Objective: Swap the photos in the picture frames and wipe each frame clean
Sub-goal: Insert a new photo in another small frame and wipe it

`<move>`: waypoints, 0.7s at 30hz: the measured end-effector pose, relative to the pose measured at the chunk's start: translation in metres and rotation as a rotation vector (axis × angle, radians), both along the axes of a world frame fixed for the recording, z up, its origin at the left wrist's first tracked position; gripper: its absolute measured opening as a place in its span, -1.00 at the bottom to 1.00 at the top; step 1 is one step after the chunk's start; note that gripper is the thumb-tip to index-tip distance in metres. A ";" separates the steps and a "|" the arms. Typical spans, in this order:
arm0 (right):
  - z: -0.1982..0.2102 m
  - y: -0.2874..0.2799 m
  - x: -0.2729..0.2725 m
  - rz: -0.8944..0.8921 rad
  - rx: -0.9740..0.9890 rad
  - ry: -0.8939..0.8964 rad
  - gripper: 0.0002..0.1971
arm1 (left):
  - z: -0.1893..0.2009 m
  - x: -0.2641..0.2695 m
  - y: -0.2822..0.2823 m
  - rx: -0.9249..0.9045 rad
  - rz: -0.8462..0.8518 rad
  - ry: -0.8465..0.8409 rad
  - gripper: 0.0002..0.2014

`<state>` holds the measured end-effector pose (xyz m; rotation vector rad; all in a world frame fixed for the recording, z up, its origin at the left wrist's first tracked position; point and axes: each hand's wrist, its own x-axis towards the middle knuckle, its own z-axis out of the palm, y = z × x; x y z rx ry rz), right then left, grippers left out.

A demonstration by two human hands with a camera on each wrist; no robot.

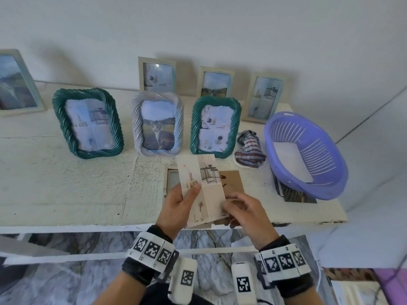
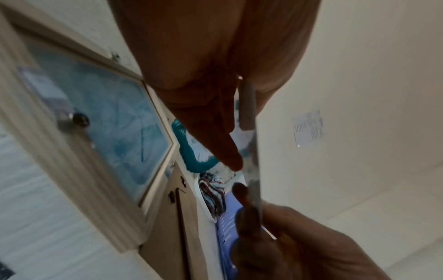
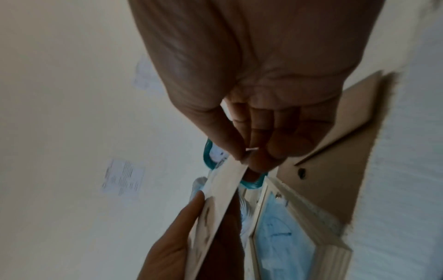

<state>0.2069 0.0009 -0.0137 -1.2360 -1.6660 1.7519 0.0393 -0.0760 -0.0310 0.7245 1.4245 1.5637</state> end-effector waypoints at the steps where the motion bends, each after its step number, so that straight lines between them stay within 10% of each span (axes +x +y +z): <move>1: -0.002 0.001 0.008 -0.014 -0.058 0.035 -0.88 | 0.000 0.003 0.003 0.000 -0.029 0.044 -0.78; 9: -0.025 0.006 0.097 -0.305 -0.031 0.015 -0.86 | 0.019 0.024 0.061 -0.061 -0.079 0.595 -0.53; 21: -0.042 0.027 0.171 -0.494 0.022 -0.167 -0.83 | 0.027 0.087 0.176 0.085 -0.594 1.356 -0.54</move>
